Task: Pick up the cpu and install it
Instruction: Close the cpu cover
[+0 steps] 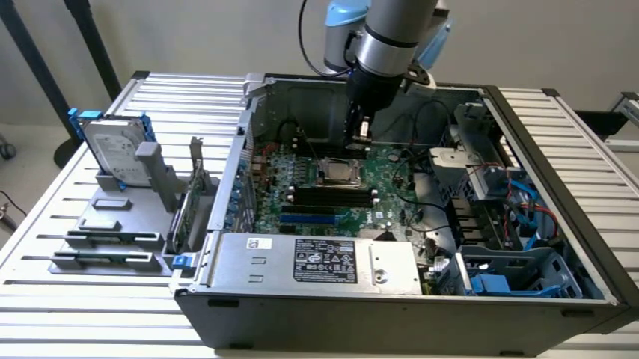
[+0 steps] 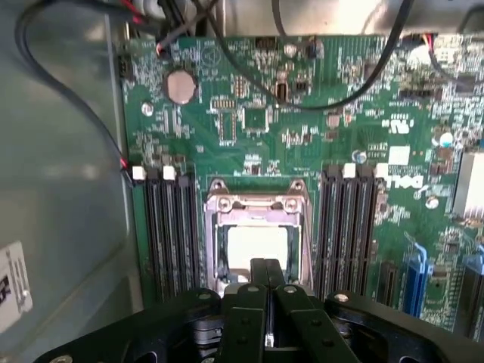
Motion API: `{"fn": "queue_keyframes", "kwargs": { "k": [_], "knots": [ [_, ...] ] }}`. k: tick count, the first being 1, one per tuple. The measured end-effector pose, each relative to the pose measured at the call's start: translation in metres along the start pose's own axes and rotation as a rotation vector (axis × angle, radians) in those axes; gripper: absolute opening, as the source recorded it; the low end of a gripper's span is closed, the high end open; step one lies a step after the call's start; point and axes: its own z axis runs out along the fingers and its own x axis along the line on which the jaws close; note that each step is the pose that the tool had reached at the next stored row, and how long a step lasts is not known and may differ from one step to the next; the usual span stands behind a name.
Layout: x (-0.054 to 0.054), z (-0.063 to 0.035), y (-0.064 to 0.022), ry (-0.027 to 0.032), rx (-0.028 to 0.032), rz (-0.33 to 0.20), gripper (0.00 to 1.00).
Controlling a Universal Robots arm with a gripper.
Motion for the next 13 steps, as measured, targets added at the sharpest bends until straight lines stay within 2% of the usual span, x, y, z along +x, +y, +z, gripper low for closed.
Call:
{"fn": "queue_keyframes", "kwargs": {
  "k": [6, 13],
  "knots": [
    [-0.001, 0.0085, -0.02, -0.0001, 0.0032, 0.0, 0.11],
    [-0.002, 0.0186, -0.0325, 0.0007, 0.0038, 0.0, 0.11]
  ]
}}
